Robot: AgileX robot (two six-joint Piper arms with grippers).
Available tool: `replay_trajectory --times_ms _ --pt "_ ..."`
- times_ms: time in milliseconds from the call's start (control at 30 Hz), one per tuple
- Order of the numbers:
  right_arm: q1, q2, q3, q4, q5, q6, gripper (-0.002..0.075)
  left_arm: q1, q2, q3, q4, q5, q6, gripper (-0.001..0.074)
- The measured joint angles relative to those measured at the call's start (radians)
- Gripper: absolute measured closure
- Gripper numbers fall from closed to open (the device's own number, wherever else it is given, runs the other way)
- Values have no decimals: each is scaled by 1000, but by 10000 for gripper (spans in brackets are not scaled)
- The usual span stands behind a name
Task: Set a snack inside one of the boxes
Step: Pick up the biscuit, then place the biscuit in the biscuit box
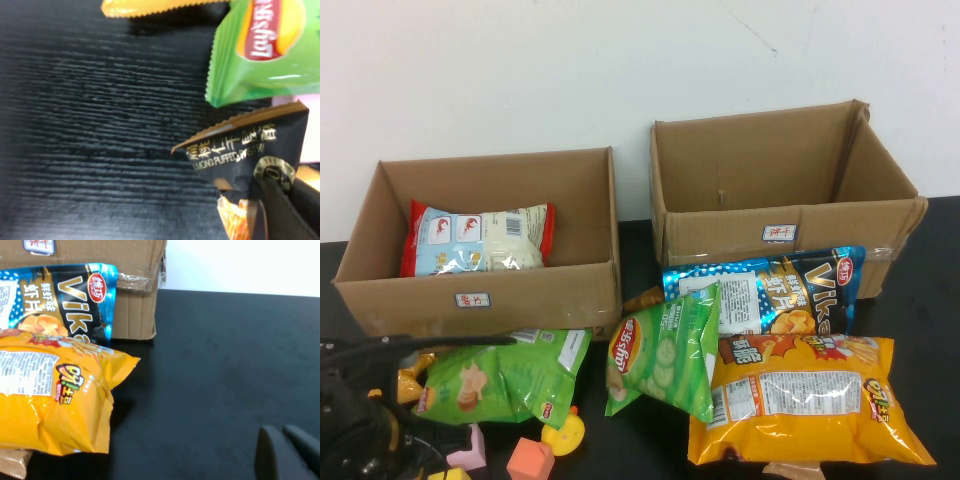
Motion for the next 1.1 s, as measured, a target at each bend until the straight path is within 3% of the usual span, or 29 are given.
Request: replay_trajectory --times_ms 200,433,600,800,900,967,1100 --pt "0 0 0 0 0 0 727 -138 -175 -41 -176 93 185 725" --pt "0 0 0 0 0 0 727 -330 -156 -359 -270 -10 375 726" --pt "0 0 0 0 0 0 727 -352 29 -638 -245 -211 393 726" --pt "0 0 0 0 0 0 727 -352 293 -960 -241 -230 397 724" --pt "0 0 0 0 0 0 727 -352 449 -1143 -241 -194 397 649" --pt "0 0 0 0 0 0 727 -352 505 -1205 -245 -162 395 548" --pt "0 0 0 0 0 0 727 -352 556 -1278 -253 -15 397 245"
